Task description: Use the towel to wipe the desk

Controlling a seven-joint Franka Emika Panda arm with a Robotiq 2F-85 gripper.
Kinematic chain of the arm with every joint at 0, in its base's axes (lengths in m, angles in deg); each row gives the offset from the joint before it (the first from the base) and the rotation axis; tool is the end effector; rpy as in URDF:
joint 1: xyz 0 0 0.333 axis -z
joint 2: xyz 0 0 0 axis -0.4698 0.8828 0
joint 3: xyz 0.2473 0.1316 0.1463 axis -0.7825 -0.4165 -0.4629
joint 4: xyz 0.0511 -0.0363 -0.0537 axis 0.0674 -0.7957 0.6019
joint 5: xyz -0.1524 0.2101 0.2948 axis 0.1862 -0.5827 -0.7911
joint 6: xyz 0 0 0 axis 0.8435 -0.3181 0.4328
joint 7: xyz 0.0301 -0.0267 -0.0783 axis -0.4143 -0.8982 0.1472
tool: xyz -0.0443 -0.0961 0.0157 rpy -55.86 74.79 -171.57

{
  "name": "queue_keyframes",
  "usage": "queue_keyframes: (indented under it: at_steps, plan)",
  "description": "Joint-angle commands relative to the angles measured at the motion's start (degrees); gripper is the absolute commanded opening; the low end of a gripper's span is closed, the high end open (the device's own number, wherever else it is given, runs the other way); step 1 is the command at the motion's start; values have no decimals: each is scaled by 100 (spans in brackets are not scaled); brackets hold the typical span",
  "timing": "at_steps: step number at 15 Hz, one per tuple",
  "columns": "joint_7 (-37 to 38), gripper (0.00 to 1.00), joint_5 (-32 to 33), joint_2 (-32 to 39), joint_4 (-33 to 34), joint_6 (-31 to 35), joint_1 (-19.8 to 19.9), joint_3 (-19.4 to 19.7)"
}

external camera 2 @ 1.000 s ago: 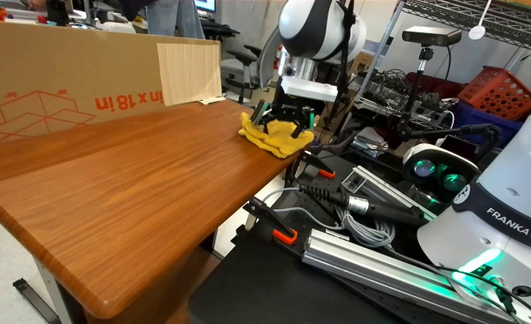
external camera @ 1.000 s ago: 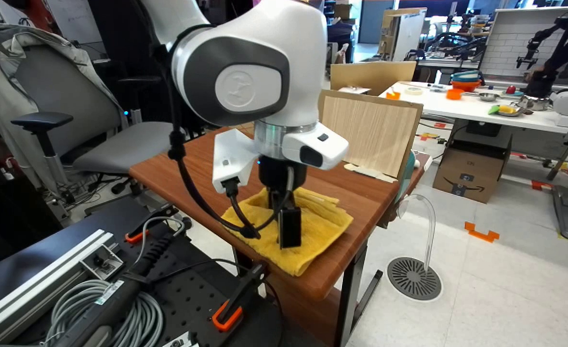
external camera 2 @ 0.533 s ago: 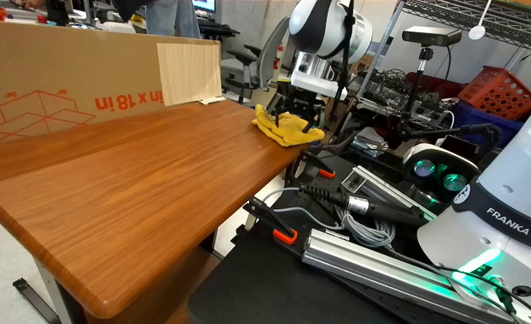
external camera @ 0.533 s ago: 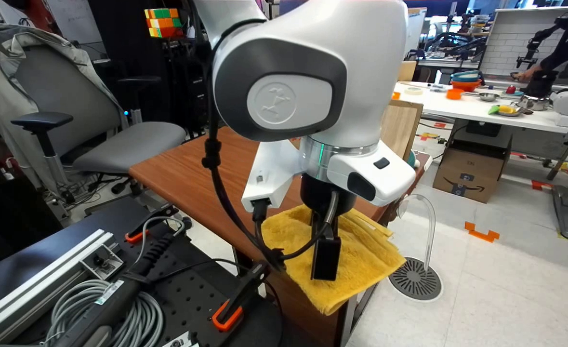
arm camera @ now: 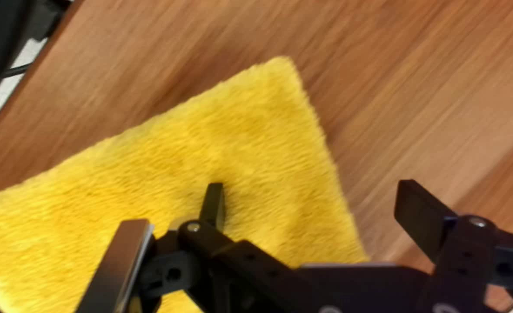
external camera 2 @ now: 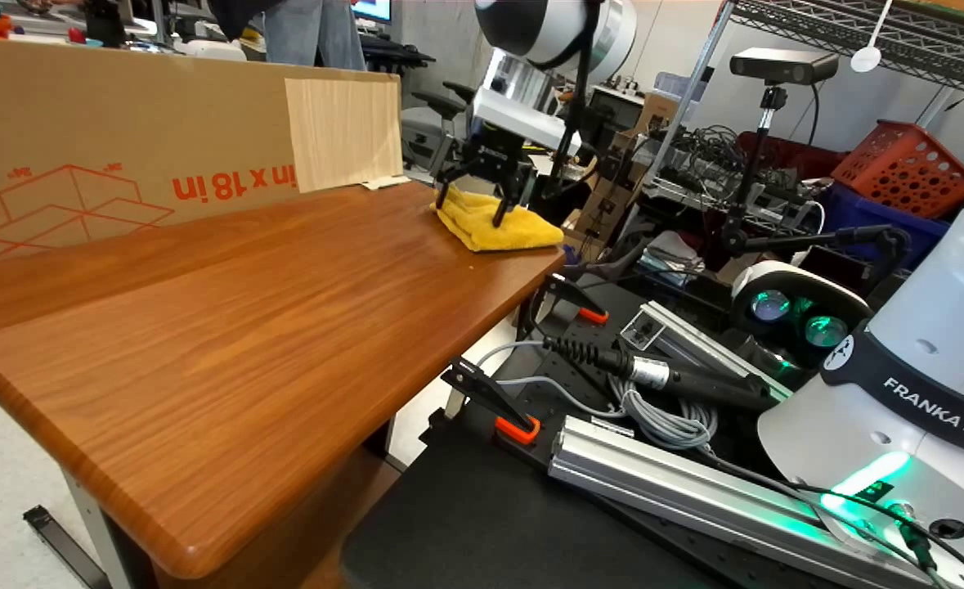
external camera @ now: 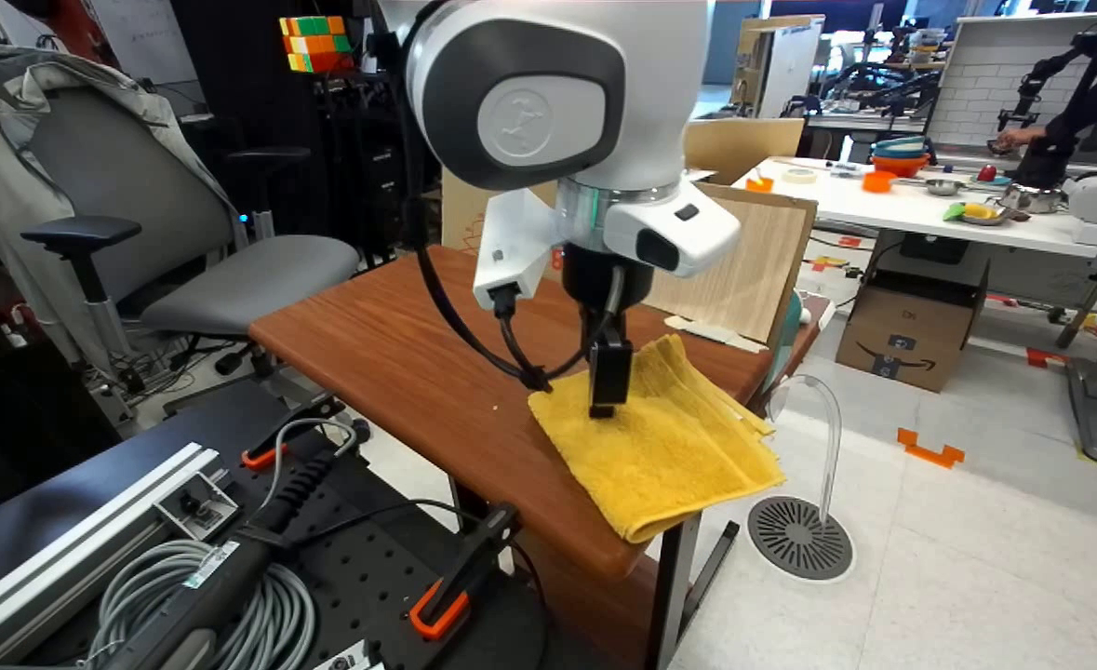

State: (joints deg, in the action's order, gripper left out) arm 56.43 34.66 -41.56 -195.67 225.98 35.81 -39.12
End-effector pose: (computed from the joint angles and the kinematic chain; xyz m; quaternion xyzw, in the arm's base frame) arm 0.5067 -0.1164 0.1839 -0.9130 0.4025 -0.0079 0.0658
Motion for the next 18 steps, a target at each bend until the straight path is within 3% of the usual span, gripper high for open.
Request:
queue_keyframes:
  at_steps: [1, 4, 11, 18]
  plan:
    - [27, 100, -130, 111, 77, 101, -343, -307]
    - [-121, 100, -204, 79, 21, 68, -400, -477]
    - [-692, 100, -767, -280, -186, 170, -62, -592]
    - [-742, 100, -608, -54, -578, 74, -113, -439]
